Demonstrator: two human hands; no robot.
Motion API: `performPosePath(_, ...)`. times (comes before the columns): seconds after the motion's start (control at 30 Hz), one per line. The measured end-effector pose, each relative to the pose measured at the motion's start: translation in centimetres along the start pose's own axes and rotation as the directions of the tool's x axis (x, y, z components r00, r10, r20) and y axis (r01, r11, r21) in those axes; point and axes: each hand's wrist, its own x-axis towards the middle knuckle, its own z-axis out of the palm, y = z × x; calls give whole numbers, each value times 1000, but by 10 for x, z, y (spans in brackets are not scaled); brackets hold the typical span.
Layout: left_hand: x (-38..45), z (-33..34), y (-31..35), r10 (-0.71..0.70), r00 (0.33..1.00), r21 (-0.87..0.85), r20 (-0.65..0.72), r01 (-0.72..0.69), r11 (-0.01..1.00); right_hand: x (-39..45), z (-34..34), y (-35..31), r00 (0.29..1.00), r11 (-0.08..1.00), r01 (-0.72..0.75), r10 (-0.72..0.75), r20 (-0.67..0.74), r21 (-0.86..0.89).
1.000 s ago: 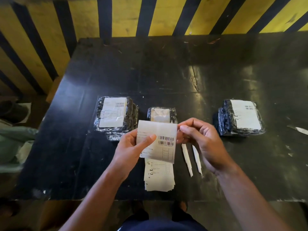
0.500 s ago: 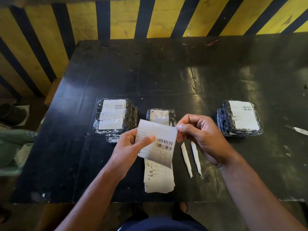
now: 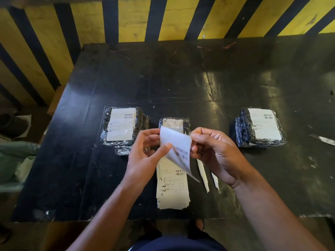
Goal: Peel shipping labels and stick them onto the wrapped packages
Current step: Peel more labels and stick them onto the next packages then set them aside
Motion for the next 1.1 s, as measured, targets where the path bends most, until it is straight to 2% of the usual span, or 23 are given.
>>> performPosePath(0.03,-2,4,1,89,987,122,-136,-73,990,0,1,1,1000,1000,12,-12,-9,-1)
performPosePath(0.07,-4,6,3,184,960,187,-210,-145,972,-1,2,2,999,1000,24,-24,-22,-9)
performPosePath(0.1,-6,9,5,251,946,187,-205,-214,959,-1,4,3,999,999,34,-35,-38,-21)
performPosePath(0.17,-9,14,12,305,951,85,-56,-300,950,0,7,4,997,998,48,-51,-59,-47)
performPosePath(0.27,-13,22,18,320,944,22,86,-322,946,0,13,5,996,997,63,-66,-61,-48)
performPosePath(0.77,-10,22,18,214,977,-93,9,-212,973,-2,23,15,971,955,167,-202,-128,-244)
performPosePath(1.1,-10,19,13,220,975,-61,-15,-220,973,-4,25,15,963,933,211,-250,-104,-291)
